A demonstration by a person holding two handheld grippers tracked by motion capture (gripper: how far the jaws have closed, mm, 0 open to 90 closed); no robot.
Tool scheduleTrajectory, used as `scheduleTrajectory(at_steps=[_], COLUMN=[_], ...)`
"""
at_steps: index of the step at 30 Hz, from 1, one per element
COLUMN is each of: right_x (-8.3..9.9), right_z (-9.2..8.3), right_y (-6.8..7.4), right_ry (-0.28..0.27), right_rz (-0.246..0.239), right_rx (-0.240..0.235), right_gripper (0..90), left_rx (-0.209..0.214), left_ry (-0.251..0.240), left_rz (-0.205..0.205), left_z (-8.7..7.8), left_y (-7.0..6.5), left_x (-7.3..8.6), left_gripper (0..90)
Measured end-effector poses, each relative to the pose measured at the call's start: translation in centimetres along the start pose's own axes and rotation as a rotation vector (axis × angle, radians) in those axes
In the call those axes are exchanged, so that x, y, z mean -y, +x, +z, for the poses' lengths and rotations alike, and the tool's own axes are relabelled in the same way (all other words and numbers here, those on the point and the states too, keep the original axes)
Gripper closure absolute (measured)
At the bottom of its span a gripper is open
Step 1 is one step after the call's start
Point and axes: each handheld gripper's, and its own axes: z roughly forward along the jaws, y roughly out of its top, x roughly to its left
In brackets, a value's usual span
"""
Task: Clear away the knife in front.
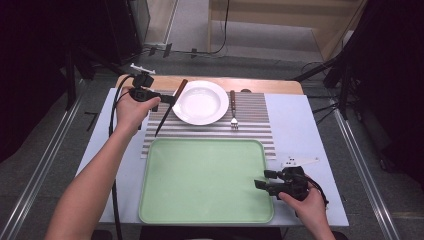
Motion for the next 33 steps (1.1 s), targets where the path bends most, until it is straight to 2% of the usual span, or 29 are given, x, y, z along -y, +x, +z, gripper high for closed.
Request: scheduleTrajectory(at_steps=[5,9,13,20,33], right_x=[0.0,0.0,0.0,0.0,0.0], right_z=[0.0,0.0,0.0,0.0,0.4], right_y=[0.0,0.1,0.1,0.1,0.4], right_ry=[0.001,0.001,0.001,0.002,0.016], right_rz=[-0.001,-0.002,-0.002,-0.004,-0.012], right_rx=[0.001,0.004,0.004,0.004,0.003], right_gripper=[34.6,34.6,34.5,34.6,34.5], left_rx=[0.027,0.059,0.074,0.129,0.178], left_ry=[0.024,0.05,0.066,0.094,0.132], left_rz=[0.019,0.023,0.029,0.029,0.033], left_z=[-0.1,-0.1,0.1,0.4,0.3], left_y=[-1.4,-1.9,-2.6,-3.4,-4.5], left_x=[0.5,0.9,1.5,2.8,5.4], left_gripper=[77.1,77.1,77.1,77.0,77.1])
